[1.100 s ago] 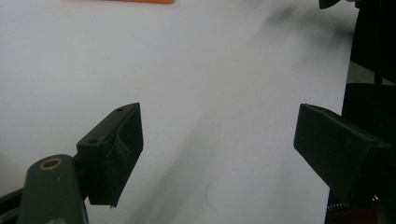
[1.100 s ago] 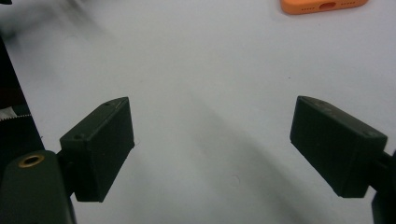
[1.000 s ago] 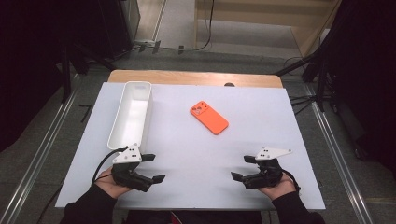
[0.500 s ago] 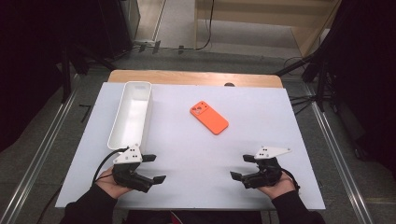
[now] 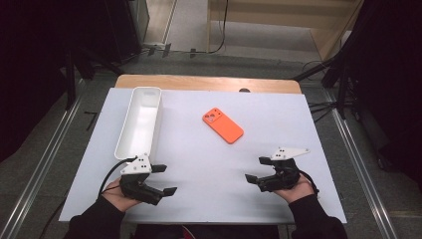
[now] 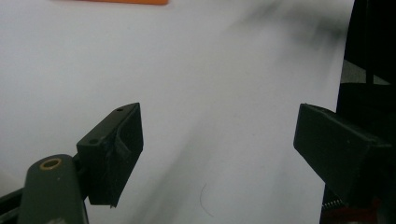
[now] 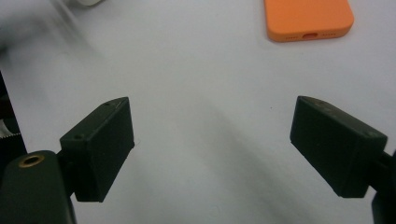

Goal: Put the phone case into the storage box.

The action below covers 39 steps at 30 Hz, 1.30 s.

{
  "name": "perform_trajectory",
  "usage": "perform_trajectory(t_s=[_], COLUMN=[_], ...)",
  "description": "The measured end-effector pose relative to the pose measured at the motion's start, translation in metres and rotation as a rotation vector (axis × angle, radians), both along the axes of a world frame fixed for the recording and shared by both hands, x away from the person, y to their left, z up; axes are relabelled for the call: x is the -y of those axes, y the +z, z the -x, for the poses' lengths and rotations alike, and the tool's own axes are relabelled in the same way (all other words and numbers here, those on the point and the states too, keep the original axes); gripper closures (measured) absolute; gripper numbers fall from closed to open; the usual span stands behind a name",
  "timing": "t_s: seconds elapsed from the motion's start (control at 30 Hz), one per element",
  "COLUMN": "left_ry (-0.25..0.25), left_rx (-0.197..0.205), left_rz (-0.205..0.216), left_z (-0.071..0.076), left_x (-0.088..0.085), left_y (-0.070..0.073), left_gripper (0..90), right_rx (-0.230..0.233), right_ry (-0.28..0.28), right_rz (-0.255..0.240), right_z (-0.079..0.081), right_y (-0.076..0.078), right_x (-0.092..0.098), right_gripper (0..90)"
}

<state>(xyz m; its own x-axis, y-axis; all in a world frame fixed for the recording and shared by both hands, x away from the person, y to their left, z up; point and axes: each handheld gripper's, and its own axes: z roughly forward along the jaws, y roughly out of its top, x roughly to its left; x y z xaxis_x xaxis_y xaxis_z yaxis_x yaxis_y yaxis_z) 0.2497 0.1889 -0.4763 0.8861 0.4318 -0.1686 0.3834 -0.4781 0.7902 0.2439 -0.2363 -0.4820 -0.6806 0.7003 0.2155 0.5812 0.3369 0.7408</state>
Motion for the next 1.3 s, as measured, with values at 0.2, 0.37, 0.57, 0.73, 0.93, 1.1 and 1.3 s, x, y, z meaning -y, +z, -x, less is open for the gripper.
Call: perform_trajectory(t_s=[0.2,0.37,0.57,0.73,0.93,1.1,1.3], left_ry=[-0.002,-0.005,-0.004,-0.004,0.000,-0.002,-0.005], left_rx=[-0.002,-0.006,-0.023,-0.023,-0.022,-0.022,-0.025], left_rz=[0.001,-0.001,0.013,0.011,0.007,0.005,0.004], left_z=[0.001,0.000,0.000,-0.001,-0.001,-0.001,-0.001], left_x=[0.001,0.001,0.000,0.000,0.000,0.001,0.001], left_y=[0.000,0.000,0.000,-0.001,-0.001,-0.001,-0.001], left_gripper=[15.9,15.9,15.9,15.9,15.9,15.9,15.9], right_rx=[0.006,0.006,0.006,0.008,0.012,0.012,0.019], right_ry=[-0.004,-0.001,-0.013,-0.022,-0.032,-0.037,-0.033], right_rz=[-0.001,0.002,0.006,0.012,0.016,0.015,0.009], right_z=[-0.008,-0.015,-0.024,-0.029,-0.039,-0.046,-0.056], right_y=[0.005,0.008,0.011,0.012,0.014,0.016,0.019], right_x=[0.000,-0.003,-0.003,-0.001,-0.001,-0.003,-0.005], right_gripper=[12.3,12.2,12.3,12.3,12.2,12.3,12.3])
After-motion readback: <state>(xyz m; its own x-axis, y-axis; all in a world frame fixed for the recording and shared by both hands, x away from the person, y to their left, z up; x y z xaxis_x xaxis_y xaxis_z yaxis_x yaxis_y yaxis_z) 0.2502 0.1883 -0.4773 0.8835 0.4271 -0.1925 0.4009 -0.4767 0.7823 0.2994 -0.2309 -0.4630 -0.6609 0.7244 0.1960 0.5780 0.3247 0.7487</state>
